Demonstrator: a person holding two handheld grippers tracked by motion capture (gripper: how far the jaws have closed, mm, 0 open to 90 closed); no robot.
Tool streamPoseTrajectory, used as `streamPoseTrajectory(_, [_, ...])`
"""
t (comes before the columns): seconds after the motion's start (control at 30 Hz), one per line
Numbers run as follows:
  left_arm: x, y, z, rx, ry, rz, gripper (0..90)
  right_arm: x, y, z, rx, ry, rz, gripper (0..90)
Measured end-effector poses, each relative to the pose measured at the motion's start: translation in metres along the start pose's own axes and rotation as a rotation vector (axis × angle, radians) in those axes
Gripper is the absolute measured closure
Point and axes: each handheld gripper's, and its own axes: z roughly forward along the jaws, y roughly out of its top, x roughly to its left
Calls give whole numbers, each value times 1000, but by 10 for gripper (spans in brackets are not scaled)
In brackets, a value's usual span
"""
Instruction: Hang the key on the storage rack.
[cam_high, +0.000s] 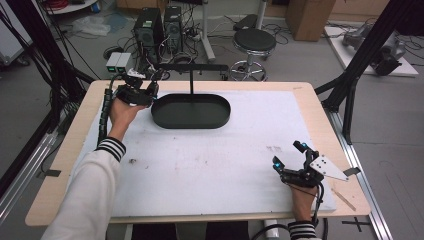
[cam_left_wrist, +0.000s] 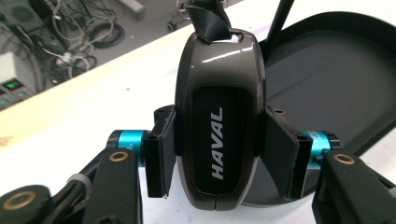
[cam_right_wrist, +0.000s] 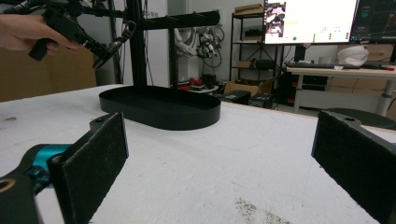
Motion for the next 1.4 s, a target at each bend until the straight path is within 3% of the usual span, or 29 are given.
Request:
streamPoseTrajectory(0.1, [-1, 0, 1, -6, -5, 21, 483, 0, 0, 0, -2, -2, -3, 27])
streamPoseTrajectory(0.17, [1, -2, 1, -33, -42, 18, 477, 0, 0, 0, -4, 1, -7, 27])
streamPoseTrajectory(0.2, [3, -4, 1, -70, -69, -6, 346, 0, 0, 0, -4, 0, 0, 27])
streamPoseTrajectory(0.23, [4, -4, 0, -104, -78, -28, 346, 0, 0, 0, -4, 0, 0, 27])
streamPoseTrajectory(0.27, [6, -4, -1, -128, -98, -31, 273, 0, 0, 0, -2, -1, -3, 27])
streamPoseTrajectory(0.3, [8, -5, -3, -141, -128, -33, 273, 0, 0, 0, -2, -1, -3, 27])
streamPoseTrajectory(0.33, [9, -5, -4, -152, -131, -38, 227, 0, 0, 0, -3, 0, 0, 27])
streamPoseTrajectory(0.37, [9, -6, -7, -186, -102, -33, 154, 0, 0, 0, -2, 0, 2, 27])
streamPoseTrajectory(0.4, [9, -7, -9, -217, -106, -30, 27, -1, 0, 0, -5, -2, -6, 27])
streamPoseTrajectory(0.57, [10, -17, -27, -347, -158, 13, 17, -1, 0, 0, -7, -1, -2, 27])
streamPoseTrajectory(0.73, [7, -31, -46, -392, -192, 37, 17, 0, 0, 0, -3, 0, 5, 27])
streamPoseTrajectory(1.0, [-5, -66, -78, -466, -233, 88, 17, 0, 0, 0, -2, 0, 4, 27])
streamPoseTrajectory(1.1, [-7, -81, -93, -515, -238, 83, 17, 0, 0, 0, -2, -3, -2, 27])
streamPoseTrajectory(1.2, [-9, -96, -104, -533, -240, 83, 17, 0, 0, 0, -4, -3, -7, 27])
streamPoseTrajectory(1.4, [-20, -142, -112, -534, -248, 59, 17, 0, 0, 0, 0, -3, -2, 27])
